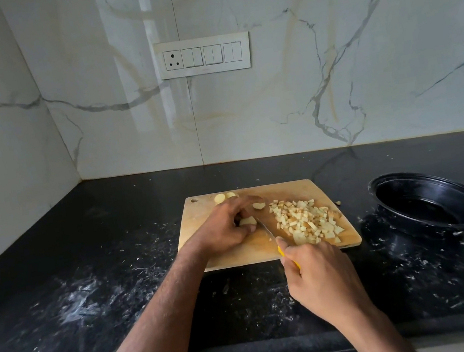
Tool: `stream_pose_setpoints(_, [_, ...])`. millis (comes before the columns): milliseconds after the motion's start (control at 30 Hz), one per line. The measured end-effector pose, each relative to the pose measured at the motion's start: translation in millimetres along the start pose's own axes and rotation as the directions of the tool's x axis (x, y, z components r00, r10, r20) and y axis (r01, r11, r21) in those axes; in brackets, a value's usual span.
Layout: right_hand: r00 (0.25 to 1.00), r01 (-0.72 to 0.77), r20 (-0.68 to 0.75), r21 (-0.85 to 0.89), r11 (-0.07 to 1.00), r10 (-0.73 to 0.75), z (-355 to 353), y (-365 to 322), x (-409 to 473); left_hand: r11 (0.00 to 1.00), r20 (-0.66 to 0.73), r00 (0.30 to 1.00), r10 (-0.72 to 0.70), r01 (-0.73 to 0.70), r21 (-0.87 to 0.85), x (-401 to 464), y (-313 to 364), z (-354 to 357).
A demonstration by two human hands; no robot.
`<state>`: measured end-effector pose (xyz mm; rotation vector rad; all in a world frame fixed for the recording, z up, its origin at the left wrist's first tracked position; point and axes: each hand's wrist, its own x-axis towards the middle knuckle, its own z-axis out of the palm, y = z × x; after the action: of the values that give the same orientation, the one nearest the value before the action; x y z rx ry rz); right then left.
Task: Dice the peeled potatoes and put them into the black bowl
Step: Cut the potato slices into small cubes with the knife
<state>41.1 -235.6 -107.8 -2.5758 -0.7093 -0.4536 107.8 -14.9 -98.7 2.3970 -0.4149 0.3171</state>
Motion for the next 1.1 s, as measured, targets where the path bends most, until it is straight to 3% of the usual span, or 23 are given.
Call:
stream_pose_setpoints(233, [0.999,0.037,0.014,-0.095,0.995,-0.036,5,-5,6,0.986,0.100,0.994,0.037,-0.052,0.156,4,-5,2])
stream_pose_setpoints(800, [0.998,0.036,-0.041,-0.056,0.998,-0.038,9,-1,5,0.980,0.135,0.989,0.059,-0.084,0.181,2,-4,2])
stream_pose_setpoints(967, [0.999,-0.012,-0.030,0.101,0.995,0.015,2,8,-5,0.990,0.099,0.994,0.048,-0.060,0.130,2,-5,2])
stream_pose_setpoints(1100, [0.991,-0.037,-0.114,0.285,0.958,0.072,-2,16,-7,0.994,0.066,0.998,0.013,-0.021,0.110,3,-9,3])
